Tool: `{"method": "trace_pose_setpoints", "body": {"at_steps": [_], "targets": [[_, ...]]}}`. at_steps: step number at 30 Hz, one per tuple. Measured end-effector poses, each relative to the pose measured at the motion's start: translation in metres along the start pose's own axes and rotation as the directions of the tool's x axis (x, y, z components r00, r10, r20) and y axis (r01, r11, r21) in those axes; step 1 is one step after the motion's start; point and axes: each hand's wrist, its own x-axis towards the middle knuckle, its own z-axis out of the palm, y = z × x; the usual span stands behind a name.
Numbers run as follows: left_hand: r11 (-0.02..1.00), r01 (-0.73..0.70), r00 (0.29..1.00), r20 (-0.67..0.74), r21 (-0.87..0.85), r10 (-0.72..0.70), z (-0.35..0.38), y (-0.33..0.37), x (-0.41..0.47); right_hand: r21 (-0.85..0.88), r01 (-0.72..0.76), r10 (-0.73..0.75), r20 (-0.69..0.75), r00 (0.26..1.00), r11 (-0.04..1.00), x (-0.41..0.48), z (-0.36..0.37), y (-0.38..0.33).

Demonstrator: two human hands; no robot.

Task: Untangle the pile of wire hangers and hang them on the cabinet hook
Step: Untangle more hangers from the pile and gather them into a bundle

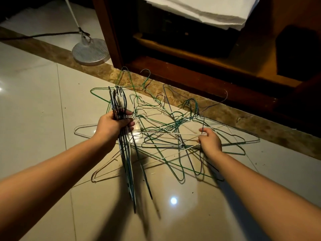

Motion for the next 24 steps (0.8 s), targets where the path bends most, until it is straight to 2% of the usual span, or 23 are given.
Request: {"method": "trace_pose_setpoints", "body": {"at_steps": [2, 7, 11, 14, 16, 18, 20, 21, 24], "targets": [[1.000, -0.003, 1.000, 0.005, 0.006, 0.003, 0.001, 0.001, 0.001, 0.004, 0.016, -0.016, 0.008, 1.000, 1.000, 0.000, -0.006, -0.001], [1.000, -0.026, 1.000, 0.013, -0.014, 0.026, 0.004, 0.003, 0.001, 0.048, 0.117, -0.109, -0.152, 0.982, 0.992, 0.002, -0.021, 0.000], [0.999, -0.030, 0.999, 0.014, -0.015, 0.031, 0.005, 0.004, -0.004, -0.121, 0.203, -0.222, -0.171, 0.960, 0.972, 0.000, -0.034, 0.001], [0.999, -0.036, 0.999, 0.012, -0.019, 0.037, 0.007, 0.006, -0.006, -0.157, 0.226, -0.255, -0.201, 0.946, 0.961, 0.004, -0.041, 0.004], [0.999, -0.034, 0.999, 0.010, -0.025, 0.035, 0.009, 0.008, -0.008, -0.058, 0.200, -0.208, -0.218, 0.954, 0.978, 0.006, -0.048, 0.001], [0.999, -0.036, 0.999, 0.012, -0.028, 0.037, 0.010, 0.009, -0.009, 0.149, 0.116, -0.081, -0.226, 0.971, 0.982, 0.011, -0.055, -0.003], [0.999, -0.046, 0.999, 0.006, -0.024, 0.047, 0.012, 0.010, -0.009, 0.337, 0.029, 0.037, -0.187, 0.982, 0.941, 0.018, -0.063, -0.004], [0.998, -0.049, 0.999, 0.002, -0.029, 0.049, 0.013, 0.011, -0.009, 0.365, 0.025, 0.038, -0.163, 0.986, 0.931, 0.021, -0.067, -0.004], [0.997, -0.044, 0.999, -0.009, -0.058, 0.043, 0.015, 0.014, -0.008, 0.317, 0.121, -0.078, -0.146, 0.986, 0.941, 0.018, -0.082, -0.005]]}}
